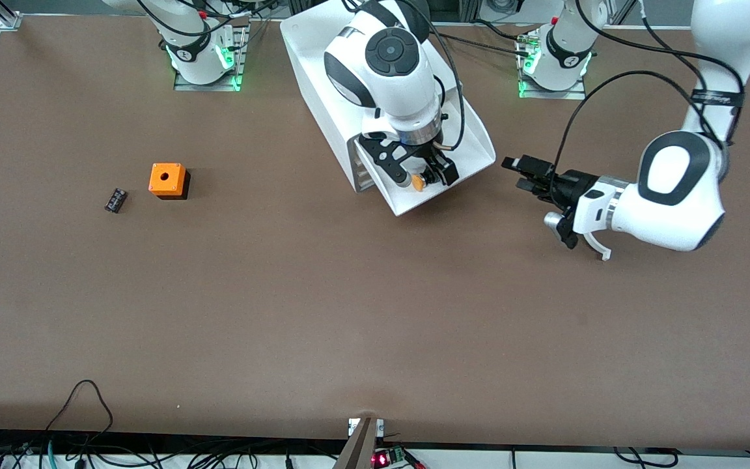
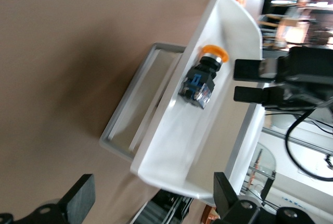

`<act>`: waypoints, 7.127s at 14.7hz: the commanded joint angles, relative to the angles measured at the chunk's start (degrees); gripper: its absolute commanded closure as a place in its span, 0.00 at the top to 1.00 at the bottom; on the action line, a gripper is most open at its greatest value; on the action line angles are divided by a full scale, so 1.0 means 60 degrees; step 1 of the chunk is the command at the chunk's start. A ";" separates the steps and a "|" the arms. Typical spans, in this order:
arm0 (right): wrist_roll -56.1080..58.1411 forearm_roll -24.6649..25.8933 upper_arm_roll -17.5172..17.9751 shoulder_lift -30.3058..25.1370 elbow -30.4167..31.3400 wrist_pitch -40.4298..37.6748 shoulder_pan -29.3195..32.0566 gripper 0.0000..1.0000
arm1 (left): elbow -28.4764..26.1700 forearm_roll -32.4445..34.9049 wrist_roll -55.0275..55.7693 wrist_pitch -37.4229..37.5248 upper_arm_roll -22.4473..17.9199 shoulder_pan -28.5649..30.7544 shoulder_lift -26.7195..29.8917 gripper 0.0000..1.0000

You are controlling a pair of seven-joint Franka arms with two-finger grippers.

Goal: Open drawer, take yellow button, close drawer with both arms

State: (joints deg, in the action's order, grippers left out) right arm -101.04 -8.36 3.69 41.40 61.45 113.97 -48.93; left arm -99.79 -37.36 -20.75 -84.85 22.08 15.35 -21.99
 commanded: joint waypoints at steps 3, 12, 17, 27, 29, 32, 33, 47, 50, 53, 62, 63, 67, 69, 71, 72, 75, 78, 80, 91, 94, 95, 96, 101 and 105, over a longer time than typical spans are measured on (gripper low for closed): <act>-0.0313 0.0353 -0.0088 0.0511 -0.0398 0.0122 -0.0268 0.99 | 0.1760 0.2853 0.2355 0.0649 0.0172 -0.0038 0.0165 1.00; -0.0343 0.0456 -0.0088 0.0527 -0.0398 -0.0229 -0.0356 0.08 | 0.3373 0.8333 0.2945 0.0709 0.0187 -0.1062 0.0180 1.00; -0.0343 0.0456 -0.0088 0.0103 -0.0427 -0.0610 -0.0297 0.00 | 0.3916 0.8439 0.3498 0.0196 0.0114 -0.1078 -0.0113 1.00; 0.3957 0.0427 -0.0029 -0.1041 -0.0427 -0.2396 0.1707 0.00 | 0.3216 0.6990 0.7480 -0.0519 0.0143 -0.0917 0.0003 1.00; 0.5217 0.0296 0.0000 -0.1158 -0.0413 -0.2748 0.2395 0.00 | 0.2513 0.6989 0.8361 -0.1469 0.0230 -0.1034 0.0193 1.00; 0.7414 -0.0290 -0.0059 -0.1158 -0.0282 -0.2925 0.3391 0.00 | 0.1911 0.6989 0.9752 -0.2307 0.0772 -0.1020 0.0223 1.00; 0.8117 -0.0306 -0.0073 -0.1115 -0.0107 -0.2969 0.3684 0.00 | 0.1677 0.7004 1.0177 -0.2672 0.0976 -0.1034 0.0223 1.00; 1.5021 0.0806 -0.0277 -0.0528 0.3497 -0.0510 0.6909 0.00 | -0.1269 0.7194 1.4693 -0.6191 0.2077 -0.2513 0.0589 1.00; 1.5928 0.1070 -0.0585 -0.0470 0.4038 0.0235 0.7187 0.00 | -0.1546 0.7194 1.4722 -0.6176 0.2281 -0.2689 0.0590 1.00; 1.7043 0.1086 -0.0586 -0.0411 0.4815 0.1451 0.7787 0.00 | -0.1782 0.7194 1.4722 -0.6162 0.2544 -0.2792 0.0590 1.00; 1.7250 0.0954 -0.0586 0.0204 0.4773 0.1953 0.8214 0.60 | -0.1811 0.7004 1.4971 -0.5021 0.3687 -0.2792 0.0546 1.00; 1.7250 0.0954 -0.0586 0.0204 0.4744 0.1953 0.8214 0.82 | -0.1826 0.7004 1.4986 -0.4976 0.3760 -0.2807 0.0502 1.00; 1.7265 0.1027 -0.0601 -0.0043 0.4700 0.1924 0.8228 0.99 | -0.1826 0.6857 1.5541 -0.4917 0.4200 -0.2821 0.0238 1.00; 1.7265 0.1071 -0.0601 -0.0642 0.4714 0.1749 0.8228 0.99 | -0.1811 0.6828 1.5630 -0.4887 0.4419 -0.2836 0.0165 1.00; 1.7338 0.1100 -0.0601 -0.1199 0.4729 0.1369 0.8214 0.99 | -0.1826 0.6799 1.5689 -0.4873 0.4479 -0.2851 0.0106 1.00; 1.7266 0.1129 -0.0601 -0.1478 0.4743 0.1062 0.8185 0.99 | -0.1826 0.6784 1.5689 -0.4858 0.4493 -0.2938 0.0106 1.00; 1.7134 0.1217 -0.0586 -0.2502 0.4773 0.0096 0.8141 0.99 | -0.1826 0.6784 1.5689 -0.4858 0.4523 -0.3041 0.0077 1.00; 1.7118 0.1218 -0.0572 -0.3411 0.4744 -0.0974 0.8140 0.99 | -0.1797 0.6769 1.5689 -0.4873 0.4552 -0.3128 0.0077 1.00; 1.7017 0.1203 -0.0528 -0.3895 0.4729 -0.1444 0.8126 0.99 | -0.1797 0.6638 1.5689 -0.4873 0.4538 -0.3188 0.0077 1.00; 1.6386 0.1291 -0.0454 -0.6387 0.4714 -0.4331 0.8067 0.99 | -0.0276 0.6681 1.4477 -0.3134 0.4508 -0.1975 0.0194 1.00; 1.6255 0.1291 -0.0308 -0.6519 0.4583 -0.4478 0.8067 0.99 | 0.0529 0.6681 1.3188 -0.1845 0.4523 -0.1154 0.0223 1.00; 1.6167 0.1421 -0.0308 -0.6534 0.4568 -0.4492 0.8038 0.99 | 0.0866 0.6696 1.2822 -0.1420 0.4523 -0.0891 0.0209 1.00; 1.5789 0.1568 -0.0235 -0.6665 0.4655 -0.4348 0.8038 0.99 | 0.1116 0.6725 1.2426 -0.1155 0.4508 -0.0656 0.0209 1.00; 1.5624 0.1598 -0.0161 -0.7601 0.5955 -0.2680 0.8053 0.99 | 0.1688 0.6988 1.0288 -0.1006 0.4479 0.0414 0.0282 1.00; 1.5640 0.1511 -0.0176 -0.7838 0.6194 -0.2705 0.8053 0.99 | 0.2435 0.7705 0.8121 -0.0538 0.4450 0.1044 0.0282 1.00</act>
State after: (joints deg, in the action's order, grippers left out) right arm -6.56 0.34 2.58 -3.35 96.41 97.01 -0.44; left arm -87.91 6.78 34.10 -90.59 48.60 20.19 -20.72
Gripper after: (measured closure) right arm 0.004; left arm 0.000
